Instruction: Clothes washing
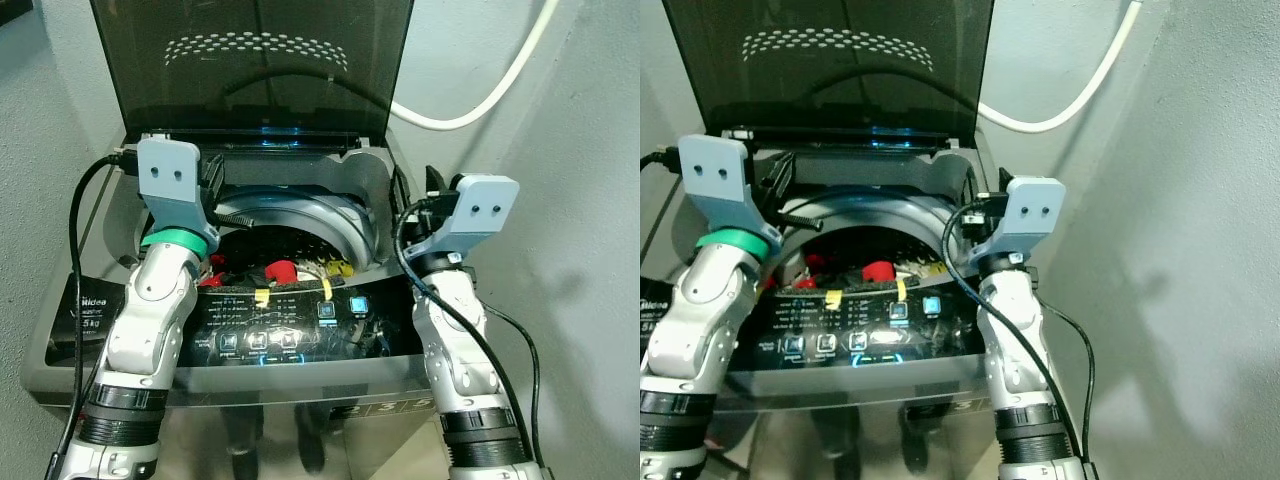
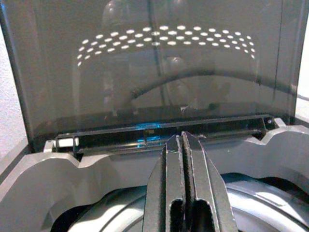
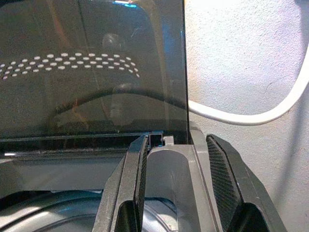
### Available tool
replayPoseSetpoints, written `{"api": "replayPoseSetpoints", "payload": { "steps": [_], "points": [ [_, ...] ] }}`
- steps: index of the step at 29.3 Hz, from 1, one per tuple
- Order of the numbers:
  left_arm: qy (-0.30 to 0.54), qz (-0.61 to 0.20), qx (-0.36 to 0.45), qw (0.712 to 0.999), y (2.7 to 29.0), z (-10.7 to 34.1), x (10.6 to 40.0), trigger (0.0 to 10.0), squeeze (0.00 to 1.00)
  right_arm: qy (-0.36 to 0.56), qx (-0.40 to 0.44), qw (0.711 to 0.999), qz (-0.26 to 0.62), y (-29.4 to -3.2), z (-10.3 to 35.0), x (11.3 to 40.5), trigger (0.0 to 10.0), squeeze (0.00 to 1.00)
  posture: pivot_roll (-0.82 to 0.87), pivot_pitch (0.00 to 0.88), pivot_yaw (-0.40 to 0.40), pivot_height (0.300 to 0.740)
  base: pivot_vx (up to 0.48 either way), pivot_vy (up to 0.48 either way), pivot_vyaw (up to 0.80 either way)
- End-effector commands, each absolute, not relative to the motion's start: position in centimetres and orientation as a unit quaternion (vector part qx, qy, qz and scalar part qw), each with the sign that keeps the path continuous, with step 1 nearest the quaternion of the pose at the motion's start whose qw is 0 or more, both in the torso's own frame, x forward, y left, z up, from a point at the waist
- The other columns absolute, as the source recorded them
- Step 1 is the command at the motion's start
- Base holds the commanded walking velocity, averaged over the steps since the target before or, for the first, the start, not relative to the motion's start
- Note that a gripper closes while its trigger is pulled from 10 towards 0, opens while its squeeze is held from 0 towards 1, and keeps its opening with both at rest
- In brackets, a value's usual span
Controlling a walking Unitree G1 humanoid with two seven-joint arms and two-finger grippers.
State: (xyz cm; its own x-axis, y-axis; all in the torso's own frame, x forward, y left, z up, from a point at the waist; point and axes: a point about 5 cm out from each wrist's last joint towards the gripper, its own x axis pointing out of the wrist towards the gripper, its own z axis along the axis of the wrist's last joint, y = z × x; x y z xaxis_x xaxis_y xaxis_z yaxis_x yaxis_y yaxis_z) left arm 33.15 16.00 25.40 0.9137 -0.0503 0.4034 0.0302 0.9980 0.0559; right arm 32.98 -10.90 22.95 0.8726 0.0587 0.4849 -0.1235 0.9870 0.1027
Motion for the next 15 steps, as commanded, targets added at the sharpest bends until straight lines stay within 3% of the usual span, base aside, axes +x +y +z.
{"api": "replayPoseSetpoints", "payload": {
  "steps": [1,6,15],
  "points": [
    [-0.202,-0.01,0.025,0.979,16.27,24.92,33.22,10.0,0.0,-0.238,0.067,0.968,0.049,-10.83,22.71,33.12,10.0,0.0,0.12,0.0,-0.004,0.74,0.0,0.0,0.0],
    [-0.204,-0.008,0.025,0.979,16.25,24.84,33.37,10.0,0.0,-0.239,0.064,0.968,0.05,-10.85,22.66,32.98,10.0,0.0,0.12,0.0,0.003,0.74,0.0,0.0,0.0],
    [-0.204,-0.009,0.027,0.978,16.15,24.8,33.4,10.0,0.0,-0.236,0.062,0.968,0.052,-10.74,22.52,32.85,10.0,0.0,0.12,0.0,0.006,0.74,-0.258,0.0,0.0]
  ]
}}
